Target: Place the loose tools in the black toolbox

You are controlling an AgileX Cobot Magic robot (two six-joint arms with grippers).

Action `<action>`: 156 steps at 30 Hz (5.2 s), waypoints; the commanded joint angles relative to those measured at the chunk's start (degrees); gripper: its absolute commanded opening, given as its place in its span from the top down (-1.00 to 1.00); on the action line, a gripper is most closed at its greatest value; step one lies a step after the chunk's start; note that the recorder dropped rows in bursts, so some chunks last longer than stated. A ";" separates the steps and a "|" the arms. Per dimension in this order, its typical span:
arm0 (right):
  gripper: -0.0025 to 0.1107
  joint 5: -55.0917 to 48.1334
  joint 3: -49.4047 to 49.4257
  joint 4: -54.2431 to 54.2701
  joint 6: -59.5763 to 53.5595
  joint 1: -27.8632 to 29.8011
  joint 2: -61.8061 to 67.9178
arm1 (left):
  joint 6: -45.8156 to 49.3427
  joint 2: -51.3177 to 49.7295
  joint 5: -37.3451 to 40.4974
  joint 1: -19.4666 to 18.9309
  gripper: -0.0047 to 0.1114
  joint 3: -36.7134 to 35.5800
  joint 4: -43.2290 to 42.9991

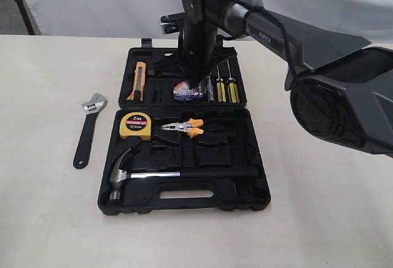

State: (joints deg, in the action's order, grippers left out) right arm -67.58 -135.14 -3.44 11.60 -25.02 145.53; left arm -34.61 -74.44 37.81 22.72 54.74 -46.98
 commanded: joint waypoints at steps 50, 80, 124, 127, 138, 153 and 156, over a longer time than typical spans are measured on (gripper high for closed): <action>0.96 1.37 -0.09 -0.56 2.02 0.26 -1.44 | -0.59 0.46 -0.97 -0.19 0.89 -0.53 0.78; 0.96 1.58 -3.50 2.78 -0.74 -22.45 2.29 | -0.59 0.46 -0.97 -0.19 0.89 -0.53 0.78; 0.96 0.12 -4.41 1.74 0.65 -25.22 7.01 | -0.59 0.46 -0.97 -0.19 0.89 -0.53 0.78; 0.96 -2.39 -4.41 4.29 -0.87 -25.22 6.73 | -0.59 0.46 -0.97 -0.19 0.89 -0.53 0.78; 0.96 -2.39 -4.41 15.68 -5.21 -27.76 5.23 | -0.59 0.46 -0.97 -0.19 0.89 -0.53 0.78; 0.96 2.65 -4.86 10.74 -4.84 -27.63 -2.74 | -0.59 0.46 -0.97 -0.19 0.89 -0.53 0.78; 0.96 3.03 -4.86 11.29 -5.98 -27.83 0.41 | -0.59 0.46 -0.97 -0.19 0.89 -0.53 0.78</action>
State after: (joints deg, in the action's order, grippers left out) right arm -65.22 -140.17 7.41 6.46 -52.72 143.07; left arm -34.61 -74.44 37.81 22.72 54.74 -46.98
